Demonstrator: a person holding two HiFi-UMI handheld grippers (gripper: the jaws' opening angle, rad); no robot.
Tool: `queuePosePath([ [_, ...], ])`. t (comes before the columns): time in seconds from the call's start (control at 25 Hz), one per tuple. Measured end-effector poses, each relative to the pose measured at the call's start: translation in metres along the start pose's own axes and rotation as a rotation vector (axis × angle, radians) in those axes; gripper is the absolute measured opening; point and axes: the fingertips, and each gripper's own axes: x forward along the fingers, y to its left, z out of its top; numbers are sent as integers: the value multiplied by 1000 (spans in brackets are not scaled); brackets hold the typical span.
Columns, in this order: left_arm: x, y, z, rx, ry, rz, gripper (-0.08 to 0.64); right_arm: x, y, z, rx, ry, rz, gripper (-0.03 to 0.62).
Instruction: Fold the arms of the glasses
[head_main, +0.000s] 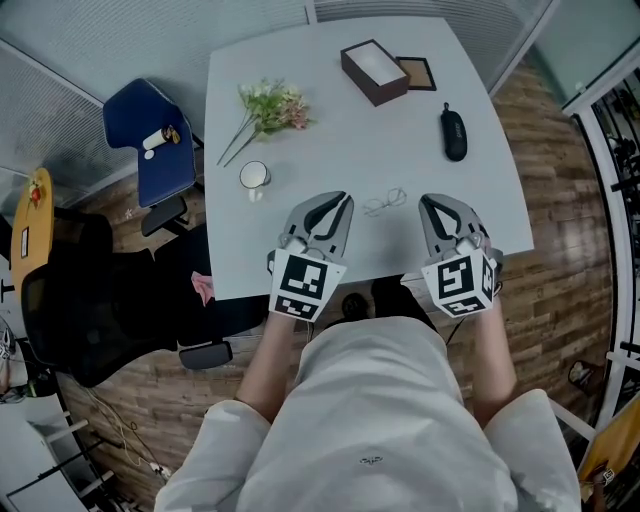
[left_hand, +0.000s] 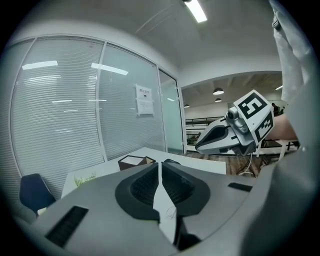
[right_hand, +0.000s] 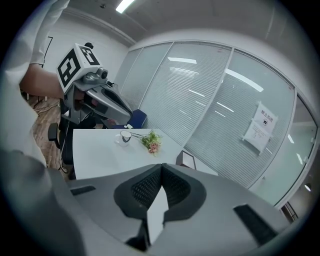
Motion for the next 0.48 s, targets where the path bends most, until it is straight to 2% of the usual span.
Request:
queuePosePath([
  [0.48,-1,-1,-5,-1,5,-7,31,-2,6,10,2,-15,-9,5],
])
